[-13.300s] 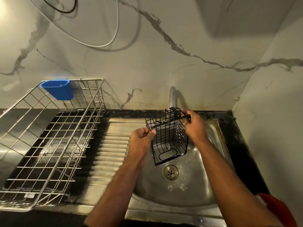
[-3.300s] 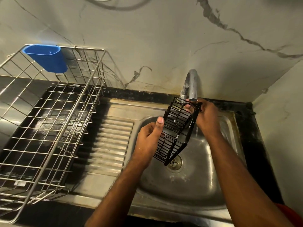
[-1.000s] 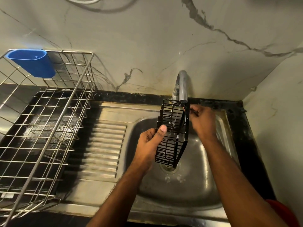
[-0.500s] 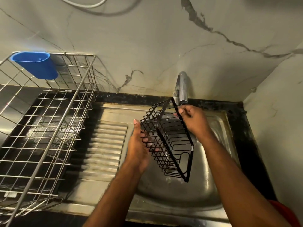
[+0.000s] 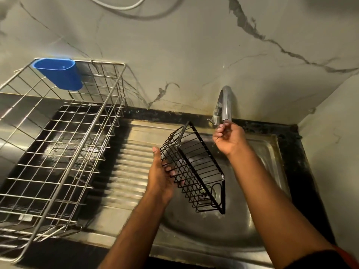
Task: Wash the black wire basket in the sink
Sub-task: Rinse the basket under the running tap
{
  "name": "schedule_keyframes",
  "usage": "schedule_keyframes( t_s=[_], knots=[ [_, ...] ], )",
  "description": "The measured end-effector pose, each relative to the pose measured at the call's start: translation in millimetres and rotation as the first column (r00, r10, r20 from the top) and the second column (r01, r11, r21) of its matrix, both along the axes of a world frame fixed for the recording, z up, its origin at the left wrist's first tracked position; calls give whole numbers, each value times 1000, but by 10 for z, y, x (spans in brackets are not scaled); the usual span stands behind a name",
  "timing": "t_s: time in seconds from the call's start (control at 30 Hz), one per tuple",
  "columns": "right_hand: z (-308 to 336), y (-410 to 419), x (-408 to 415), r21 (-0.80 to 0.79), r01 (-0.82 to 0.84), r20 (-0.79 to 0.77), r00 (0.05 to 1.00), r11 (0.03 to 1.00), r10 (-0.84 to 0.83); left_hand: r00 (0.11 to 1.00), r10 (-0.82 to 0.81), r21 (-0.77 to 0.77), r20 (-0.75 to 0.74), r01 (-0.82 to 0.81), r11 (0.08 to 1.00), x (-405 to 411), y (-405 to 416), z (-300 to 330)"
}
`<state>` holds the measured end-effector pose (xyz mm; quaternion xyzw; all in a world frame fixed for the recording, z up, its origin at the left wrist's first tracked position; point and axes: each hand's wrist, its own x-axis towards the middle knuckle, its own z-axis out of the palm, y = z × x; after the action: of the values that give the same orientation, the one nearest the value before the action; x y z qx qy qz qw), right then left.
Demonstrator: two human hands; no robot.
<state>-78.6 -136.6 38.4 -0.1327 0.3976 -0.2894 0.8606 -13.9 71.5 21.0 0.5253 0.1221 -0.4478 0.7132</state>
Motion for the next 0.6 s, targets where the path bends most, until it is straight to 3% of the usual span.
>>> schedule_keyframes(
  t_s=[0.1,0.17,0.27,0.33,0.4,0.47,0.53,0.6],
  knots=[
    [-6,-21,10,-32,-152,-25,988,988,152,998,-41,-24,39,42,999,-29,1,-42],
    [23,-74,-13,-30,-136,9,991,990,136,996,-51,-41,77,55,998,-38,1,-107],
    [44,-110,-130,-163,-344,-158,934,925,320,984,-65,-63,163,76,995,-33,8,-203],
    [26,-100,-257,-272,-539,-397,817,797,418,966,-114,-18,232,122,992,-61,-20,-206],
    [-12,-79,-361,-325,-758,-722,585,565,370,953,-104,-26,283,117,993,-86,-42,-157],
    [-120,-62,-461,-226,-900,-886,349,373,305,953,-72,-52,293,91,994,-95,-76,-146],
    [-270,-41,-541,-187,-904,-884,325,384,336,953,-46,-99,298,79,992,-110,-104,-116],
    [-384,-25,-586,-237,-835,-836,436,496,334,951,-47,-129,306,90,988,-119,-125,-92]
  ],
)
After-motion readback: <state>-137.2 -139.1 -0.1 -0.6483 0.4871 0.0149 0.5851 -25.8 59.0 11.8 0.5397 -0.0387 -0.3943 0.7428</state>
